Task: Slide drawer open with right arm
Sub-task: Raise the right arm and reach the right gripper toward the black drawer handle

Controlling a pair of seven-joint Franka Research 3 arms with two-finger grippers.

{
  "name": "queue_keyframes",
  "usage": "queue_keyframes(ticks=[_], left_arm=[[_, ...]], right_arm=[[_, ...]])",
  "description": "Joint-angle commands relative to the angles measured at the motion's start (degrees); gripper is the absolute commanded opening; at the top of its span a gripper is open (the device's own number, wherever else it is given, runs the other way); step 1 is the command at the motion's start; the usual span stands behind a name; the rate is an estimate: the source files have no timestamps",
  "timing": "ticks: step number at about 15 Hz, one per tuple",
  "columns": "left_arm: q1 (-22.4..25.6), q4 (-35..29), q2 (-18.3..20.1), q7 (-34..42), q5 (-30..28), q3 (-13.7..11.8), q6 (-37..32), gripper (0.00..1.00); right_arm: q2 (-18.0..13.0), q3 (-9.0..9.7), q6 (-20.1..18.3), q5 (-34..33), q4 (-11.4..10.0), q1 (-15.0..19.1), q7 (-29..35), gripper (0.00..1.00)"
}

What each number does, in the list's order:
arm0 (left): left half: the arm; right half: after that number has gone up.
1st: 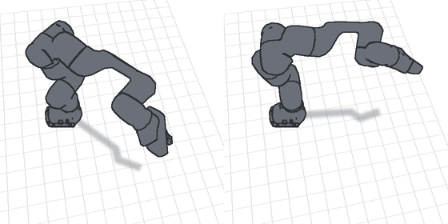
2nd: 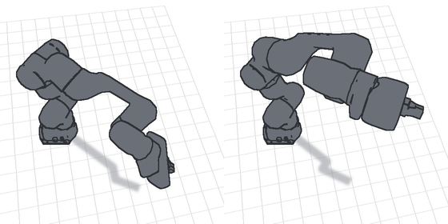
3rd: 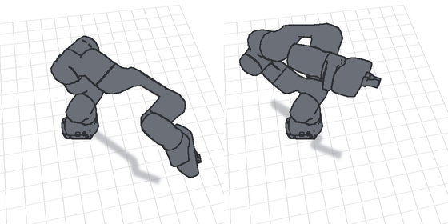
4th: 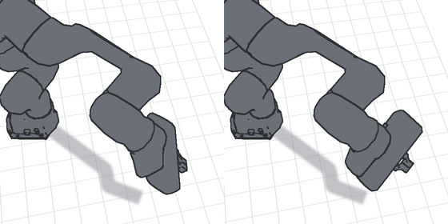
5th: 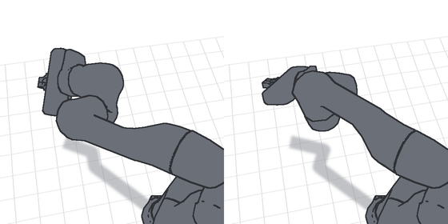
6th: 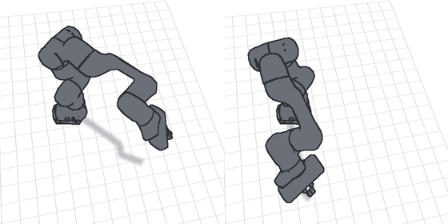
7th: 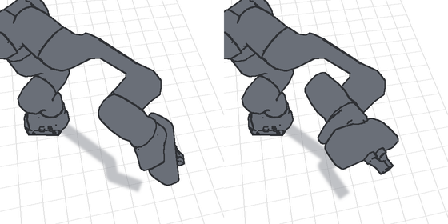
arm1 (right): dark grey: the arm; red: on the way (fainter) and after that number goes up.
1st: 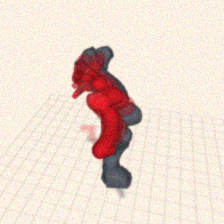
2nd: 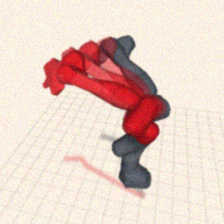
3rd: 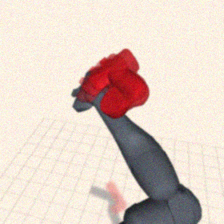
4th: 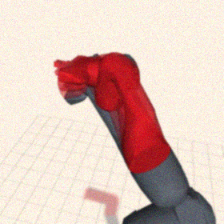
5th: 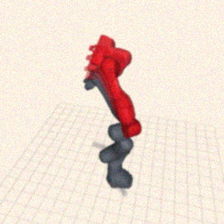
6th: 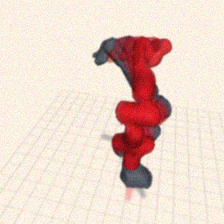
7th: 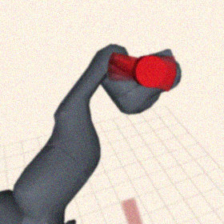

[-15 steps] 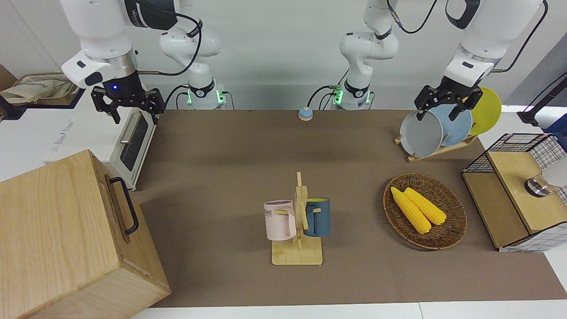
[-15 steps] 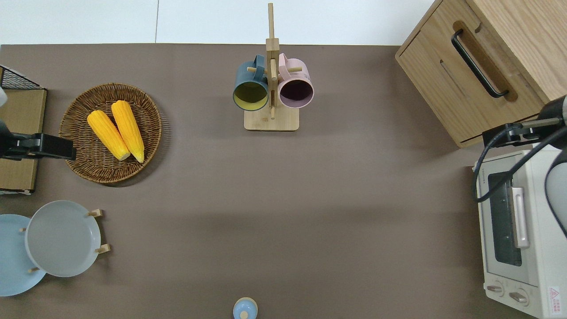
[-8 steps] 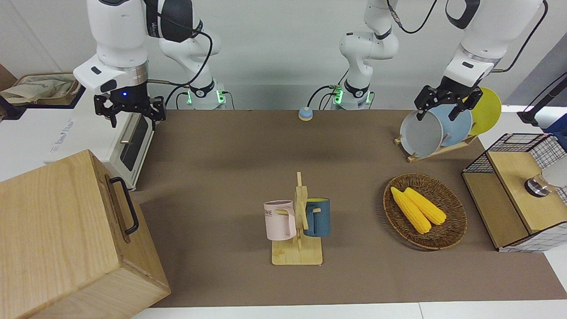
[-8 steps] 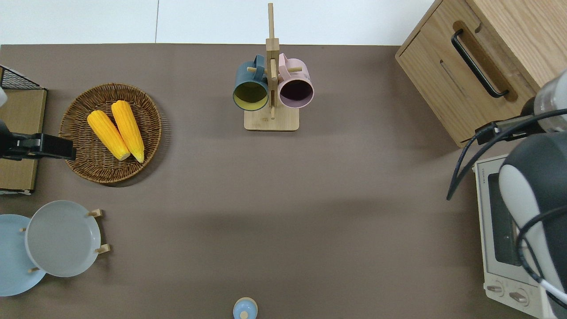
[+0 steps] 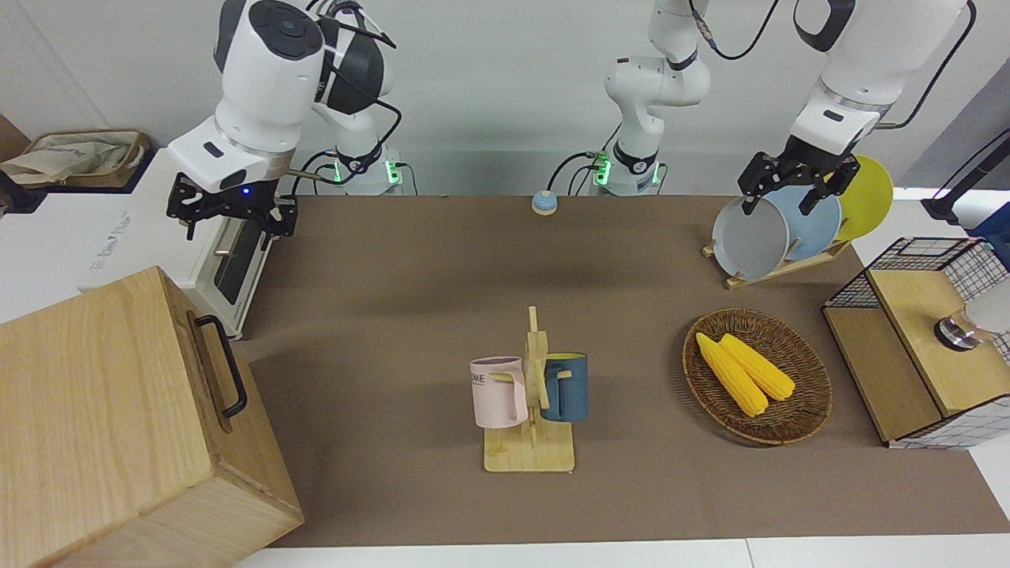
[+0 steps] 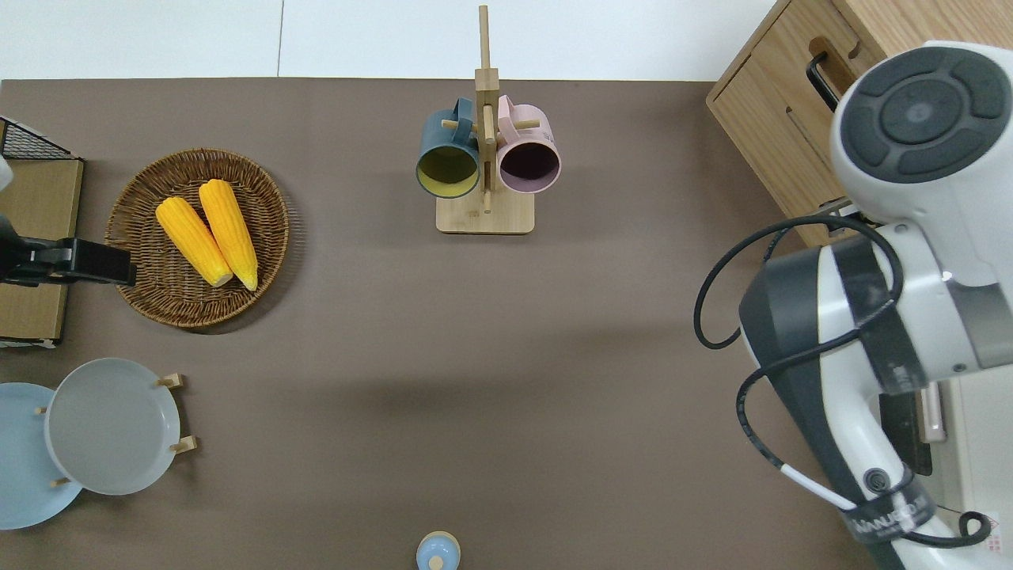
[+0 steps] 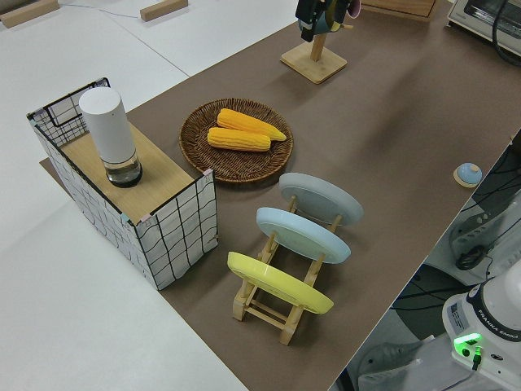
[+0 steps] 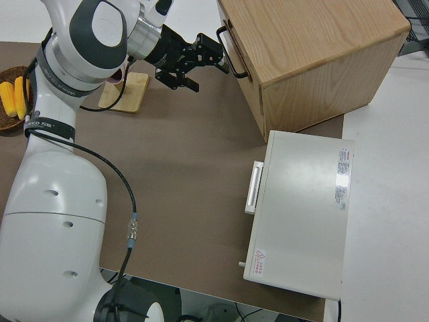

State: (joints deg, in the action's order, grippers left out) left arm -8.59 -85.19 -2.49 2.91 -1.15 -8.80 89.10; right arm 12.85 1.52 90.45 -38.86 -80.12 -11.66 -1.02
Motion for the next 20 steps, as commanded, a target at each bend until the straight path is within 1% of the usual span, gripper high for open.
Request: queue_keyframes(ticks=[1, 3, 6, 8, 12, 14, 15, 18, 20], left_arm=[[-0.99, 1.17, -0.76, 0.43, 0.72, -0.95, 0.02, 1.00], [-0.99, 1.17, -0.76, 0.43, 0.72, -0.95, 0.02, 1.00], [-0.99, 1.17, -0.76, 0.43, 0.72, -0.95, 0.02, 1.00], [-0.99, 1.17, -0.76, 0.43, 0.72, -0.95, 0.02, 1.00], [-0.99, 1.17, -0.76, 0.43, 0.63, -0.95, 0.02, 1.00], [-0.99, 1.17, -0.76, 0.43, 0.72, -0.95, 0.02, 1.00], [-0.99, 1.17, -0.76, 0.43, 0.72, -0.95, 0.02, 1.00], [-0.99, 1.17, -0.76, 0.43, 0.72, -0.95, 0.02, 1.00], [-0.99, 1.17, -0.76, 0.43, 0.71, -0.95, 0.02, 1.00]], right_arm=[[3.22, 2.51, 0.34, -8.22, 1.11, 0.06, 3.99, 0.985], [4.98, 3.92, 0.34, -12.98, 1.02, 0.15, 6.72, 0.985], [8.14, 4.45, 0.43, -18.95, 0.93, -0.11, 10.06, 0.985], [9.81, 5.68, 0.34, -23.79, 0.76, -0.11, 12.00, 0.985], [12.45, 5.95, 0.34, -31.17, 0.58, -0.82, 14.72, 0.985], [13.33, 6.04, 0.43, -35.74, -0.91, -0.91, 17.00, 0.985], [13.86, 6.04, 0.43, -37.07, -1.09, -0.99, 18.06, 0.985], [15.80, 6.13, 1.74, -39.62, -1.62, -1.43, 22.97, 0.985], [15.97, 6.13, 2.97, -41.12, -3.19, -1.26, 26.14, 0.985]])
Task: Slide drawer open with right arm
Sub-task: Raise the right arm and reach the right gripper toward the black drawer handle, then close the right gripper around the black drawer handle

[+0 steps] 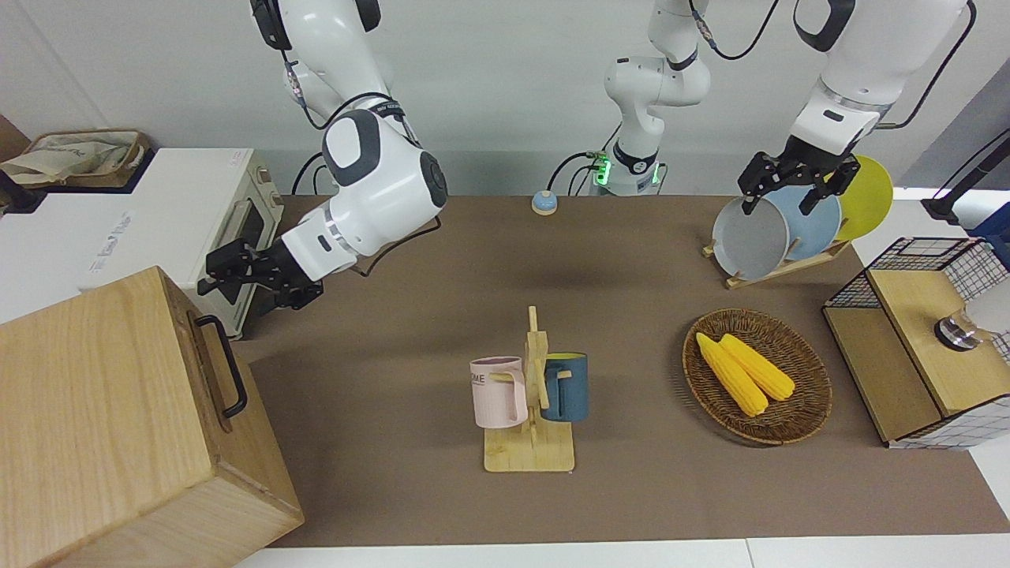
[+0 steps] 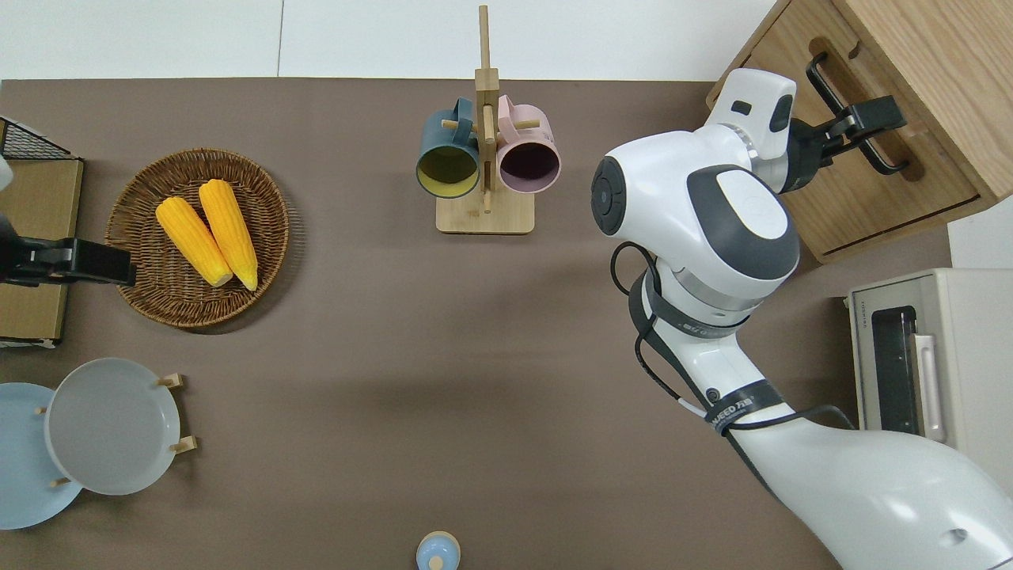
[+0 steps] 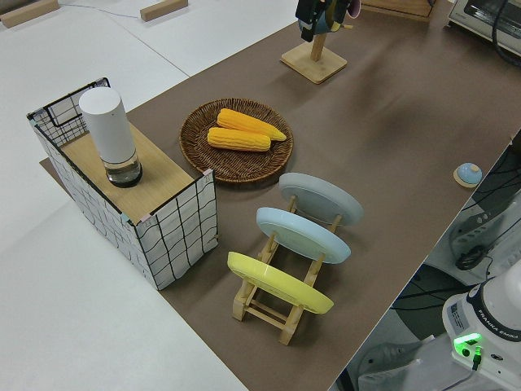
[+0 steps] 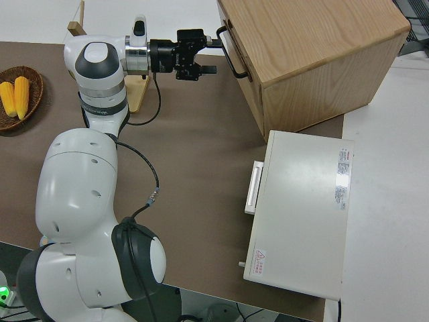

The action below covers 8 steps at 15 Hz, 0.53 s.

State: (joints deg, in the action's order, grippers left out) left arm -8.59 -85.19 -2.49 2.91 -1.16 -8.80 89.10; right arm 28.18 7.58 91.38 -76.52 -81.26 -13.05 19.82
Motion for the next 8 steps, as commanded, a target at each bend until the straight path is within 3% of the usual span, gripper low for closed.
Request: queue_keyframes(ticks=[1, 4, 8], left_arm=[[-0.99, 1.17, -0.76, 0.43, 0.72, -0.95, 0.02, 1.00], [-0.99, 1.17, -0.76, 0.43, 0.72, -0.95, 0.02, 1.00], [-0.99, 1.17, -0.76, 0.43, 0.72, -0.95, 0.02, 1.00]], right_arm=[[0.82, 0.07, 2.39, -4.59, -2.67, 0.13, 6.45, 0.985], [1.97, 0.07, 2.66, -8.20, -3.55, 0.39, 7.16, 0.985], [2.49, -0.02, 5.90, -14.43, -6.01, 1.09, 9.45, 0.983]])
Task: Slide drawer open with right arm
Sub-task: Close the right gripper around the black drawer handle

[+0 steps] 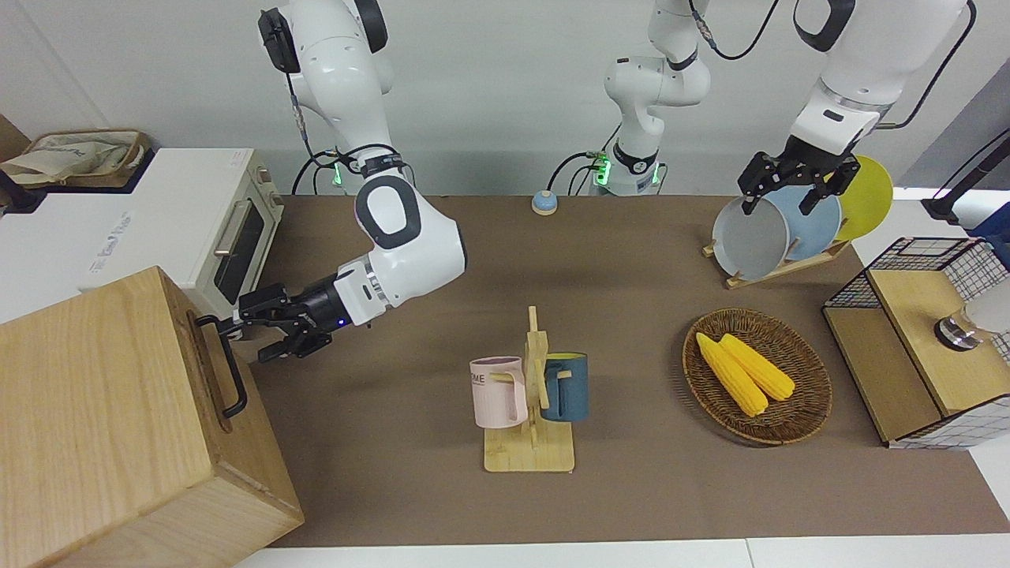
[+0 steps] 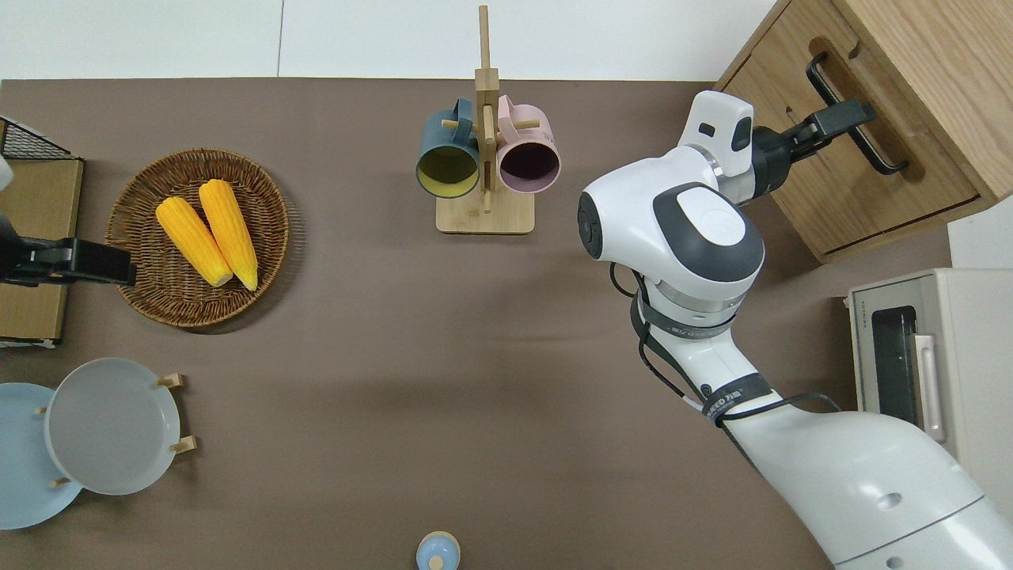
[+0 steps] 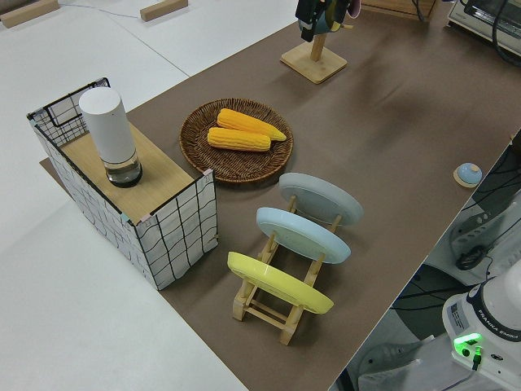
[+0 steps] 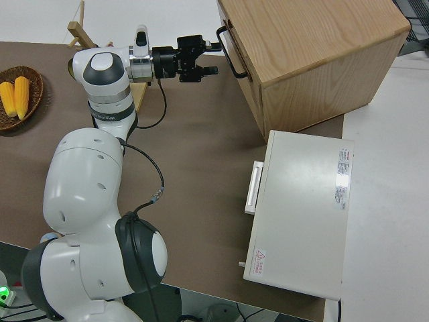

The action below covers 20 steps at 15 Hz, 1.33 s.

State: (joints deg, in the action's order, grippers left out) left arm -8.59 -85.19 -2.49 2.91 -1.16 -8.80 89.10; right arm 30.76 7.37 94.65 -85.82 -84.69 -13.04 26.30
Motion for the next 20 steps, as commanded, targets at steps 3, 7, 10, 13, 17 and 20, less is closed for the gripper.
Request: queue_keyframes(ticks=[3, 7, 10, 13, 17, 20], left_arm=[[-0.99, 1.17, -0.76, 0.43, 0.71, -0.95, 0.02, 1.00], [-0.99, 1.17, -0.76, 0.43, 0.72, -0.95, 0.02, 1.00], [-0.99, 1.17, -0.76, 0.43, 0.72, -0.95, 0.02, 1.00], [-0.99, 1.17, -0.76, 0.43, 0.72, -0.95, 0.02, 1.00], [-0.99, 1.17, -0.76, 0.43, 0.72, -0.95, 0.02, 1.00], [-0.99, 1.17, -0.76, 0.43, 0.71, -0.95, 0.02, 1.00]], right_arm=[[0.17, 0.19, 5.44, -8.20, -2.67, 2.05, 2.88, 0.983], [0.35, 0.01, 7.12, -10.67, -2.67, 3.20, 2.35, 0.981], [0.53, -0.17, 7.91, -11.91, -2.67, 3.90, 2.18, 0.979], [0.61, -0.17, 7.74, -12.00, -2.67, 3.55, 2.18, 0.971], [1.23, -0.17, 6.69, -12.00, -2.85, 2.76, 0.52, 0.535], [1.32, -0.25, 5.81, -12.17, -3.64, 2.67, -1.51, 0.147]])
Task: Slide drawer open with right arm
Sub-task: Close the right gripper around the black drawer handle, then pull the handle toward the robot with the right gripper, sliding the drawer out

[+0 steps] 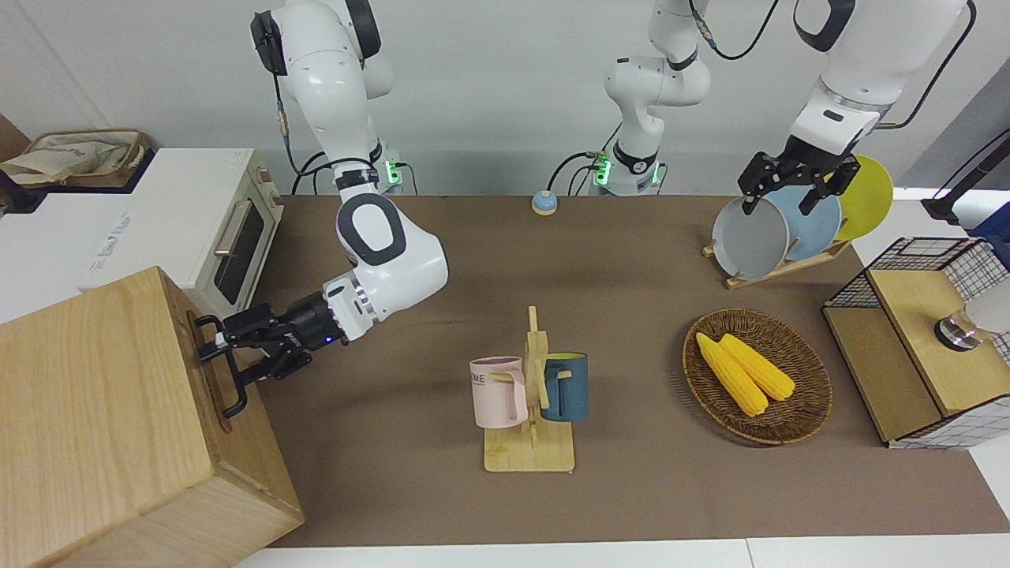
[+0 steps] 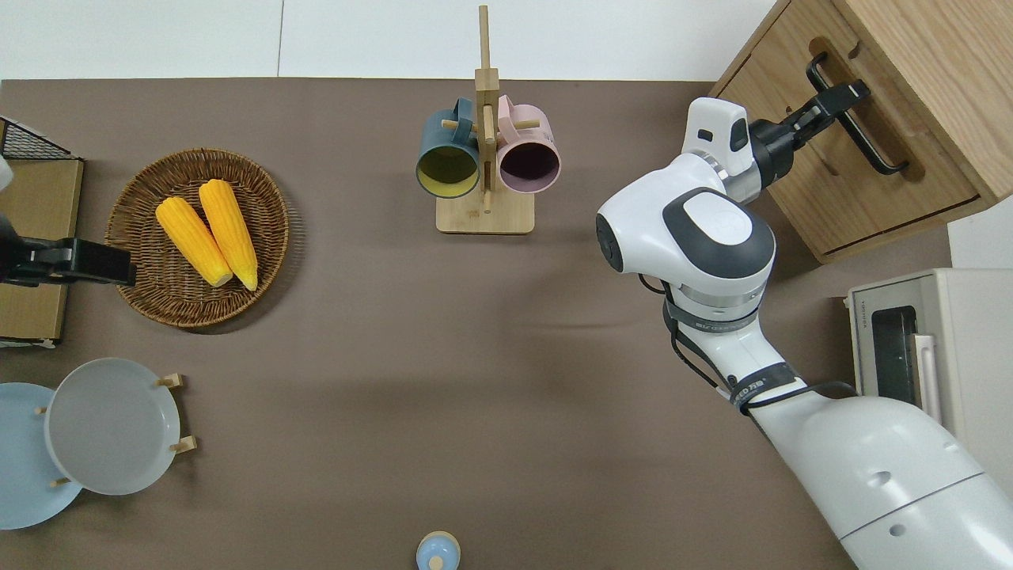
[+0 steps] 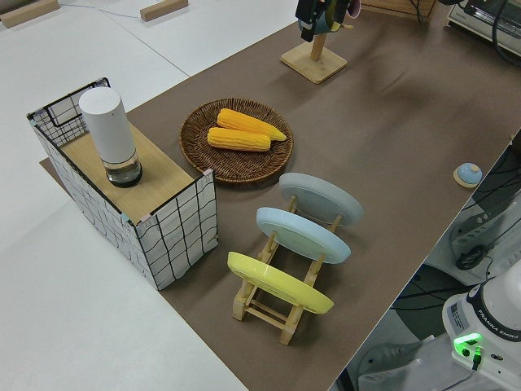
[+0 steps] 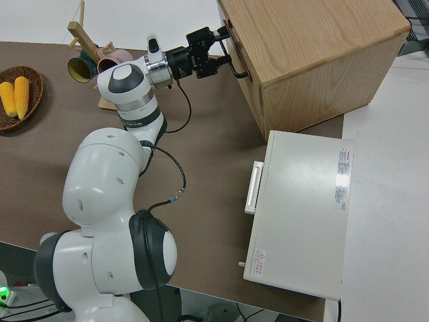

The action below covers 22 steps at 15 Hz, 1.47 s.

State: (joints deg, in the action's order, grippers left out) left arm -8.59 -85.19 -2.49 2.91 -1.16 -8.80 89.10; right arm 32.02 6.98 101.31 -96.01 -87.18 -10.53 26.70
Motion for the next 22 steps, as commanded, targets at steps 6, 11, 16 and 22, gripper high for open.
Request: queue_keyframes(ticks=[6, 11, 16, 22], left_arm=[[-0.99, 1.17, -0.76, 0.43, 0.72, -0.95, 0.02, 1.00], [-0.99, 1.17, -0.76, 0.43, 0.72, -0.95, 0.02, 1.00], [-0.99, 1.17, -0.76, 0.43, 0.72, -0.95, 0.02, 1.00], [-0.99, 1.17, -0.76, 0.43, 0.72, -0.95, 0.02, 1.00]], right_arm=[[-0.03, 0.23, -2.96, -3.31, -2.12, -0.98, -3.67, 0.027], [-0.12, 0.49, -5.59, -3.40, -2.12, -2.13, -5.26, 0.027], [-0.21, 0.67, -7.79, -2.79, -2.03, -4.58, -5.26, 0.029], [-0.21, 1.72, -15.95, 0.64, -2.03, -10.29, -5.26, 0.027]])
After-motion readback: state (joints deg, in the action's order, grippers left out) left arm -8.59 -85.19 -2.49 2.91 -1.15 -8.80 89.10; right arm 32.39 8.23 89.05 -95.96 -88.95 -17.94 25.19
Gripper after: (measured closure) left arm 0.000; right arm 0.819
